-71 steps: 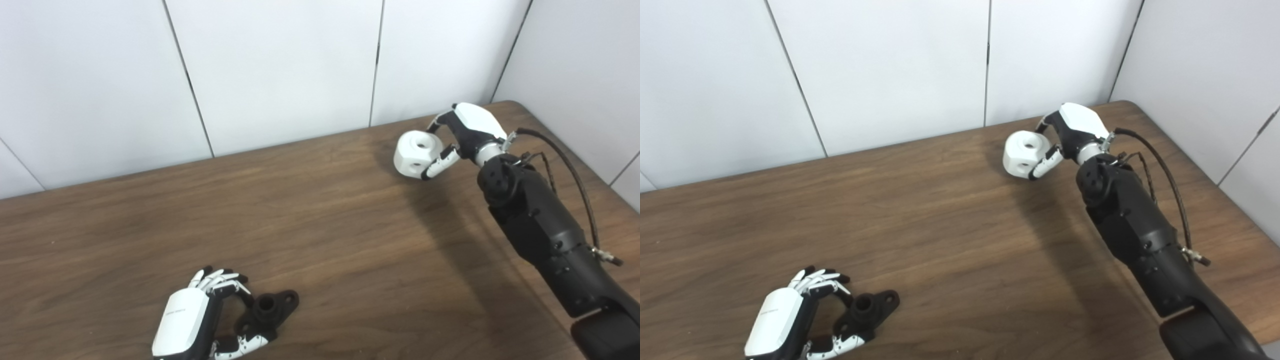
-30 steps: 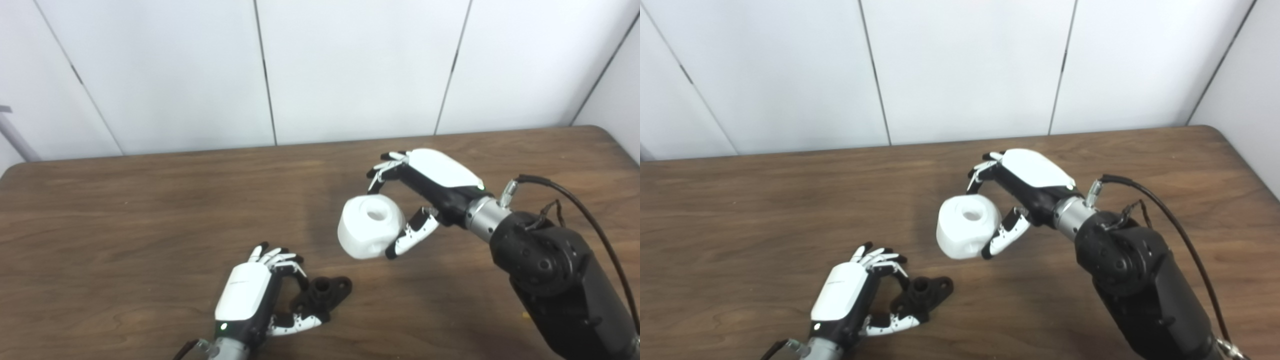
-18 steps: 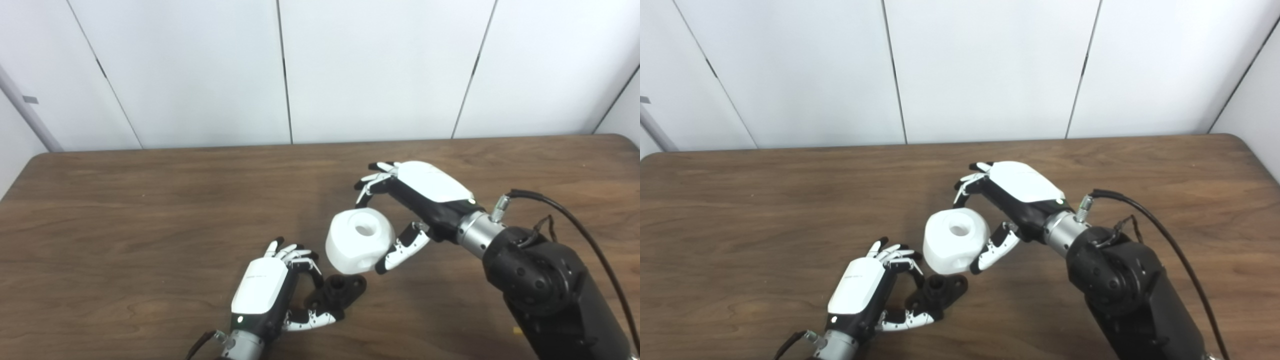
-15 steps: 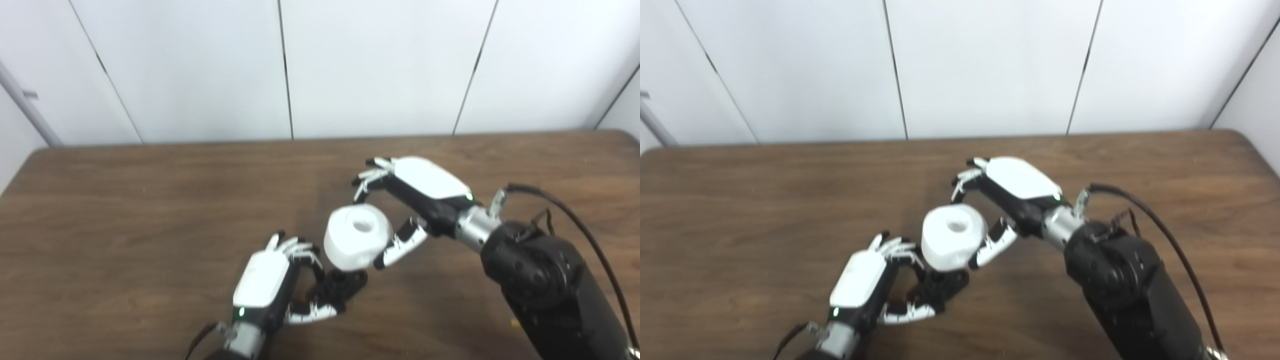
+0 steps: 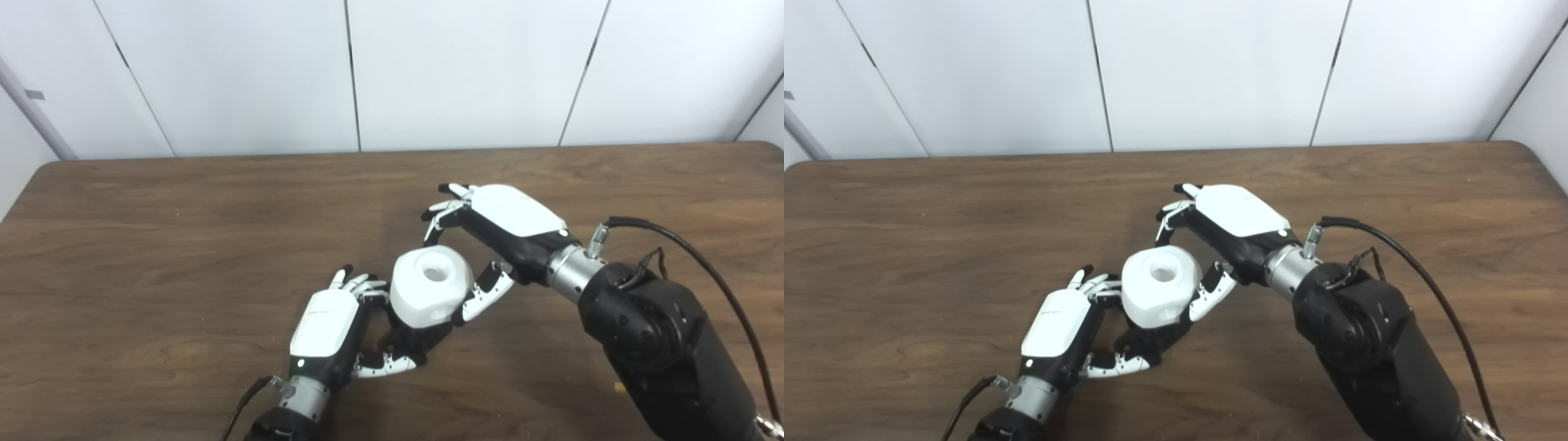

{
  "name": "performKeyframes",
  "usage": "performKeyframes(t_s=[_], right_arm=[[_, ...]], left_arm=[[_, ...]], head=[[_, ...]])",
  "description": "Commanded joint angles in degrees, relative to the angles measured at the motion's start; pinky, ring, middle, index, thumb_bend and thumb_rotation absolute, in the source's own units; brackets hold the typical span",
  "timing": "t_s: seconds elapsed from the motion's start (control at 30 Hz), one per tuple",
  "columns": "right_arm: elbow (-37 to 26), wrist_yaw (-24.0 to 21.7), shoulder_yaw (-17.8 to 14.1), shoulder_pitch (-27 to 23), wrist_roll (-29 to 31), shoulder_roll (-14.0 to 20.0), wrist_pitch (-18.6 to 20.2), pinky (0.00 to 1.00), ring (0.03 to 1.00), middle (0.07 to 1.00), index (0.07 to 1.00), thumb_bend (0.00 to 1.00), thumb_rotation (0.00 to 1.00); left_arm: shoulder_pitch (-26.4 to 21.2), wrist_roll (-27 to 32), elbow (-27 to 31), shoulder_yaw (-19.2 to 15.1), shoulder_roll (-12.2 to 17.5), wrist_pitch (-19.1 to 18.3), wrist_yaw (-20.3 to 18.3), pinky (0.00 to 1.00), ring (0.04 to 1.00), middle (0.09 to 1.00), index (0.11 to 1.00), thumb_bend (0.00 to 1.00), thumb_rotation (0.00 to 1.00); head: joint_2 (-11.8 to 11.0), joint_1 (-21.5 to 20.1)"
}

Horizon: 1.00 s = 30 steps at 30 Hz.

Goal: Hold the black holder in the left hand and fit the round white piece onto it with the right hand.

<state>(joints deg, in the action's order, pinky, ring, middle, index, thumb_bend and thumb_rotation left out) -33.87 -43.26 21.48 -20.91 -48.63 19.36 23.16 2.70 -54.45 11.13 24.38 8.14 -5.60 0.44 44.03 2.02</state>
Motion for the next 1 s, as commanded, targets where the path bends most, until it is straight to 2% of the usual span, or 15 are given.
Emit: performKeyframes(t_s=[0.0,0.97], right_arm=[[-1.4,0.5,-0.3,-1.2,-0.3,-0.4,-1.6,1.0,0.984,0.837,0.482,0.52,0.13],[0.3,1.4,-0.5,0.2,-0.3,-2.1,-3.0,1.0,0.983,0.839,0.482,0.52,0.13]], left_arm=[[0.1,-0.9,-1.1,1.1,-0.1,-0.3,-1.5,1.0,0.869,0.773,0.486,0.52,0.05],[-0.2,-1.3,-1.3,1.6,-0.4,-1.1,-1.9,1.0,0.868,0.774,0.486,0.52,0.05]], head=[[0.0,0.0],[0.2,-0.2]])
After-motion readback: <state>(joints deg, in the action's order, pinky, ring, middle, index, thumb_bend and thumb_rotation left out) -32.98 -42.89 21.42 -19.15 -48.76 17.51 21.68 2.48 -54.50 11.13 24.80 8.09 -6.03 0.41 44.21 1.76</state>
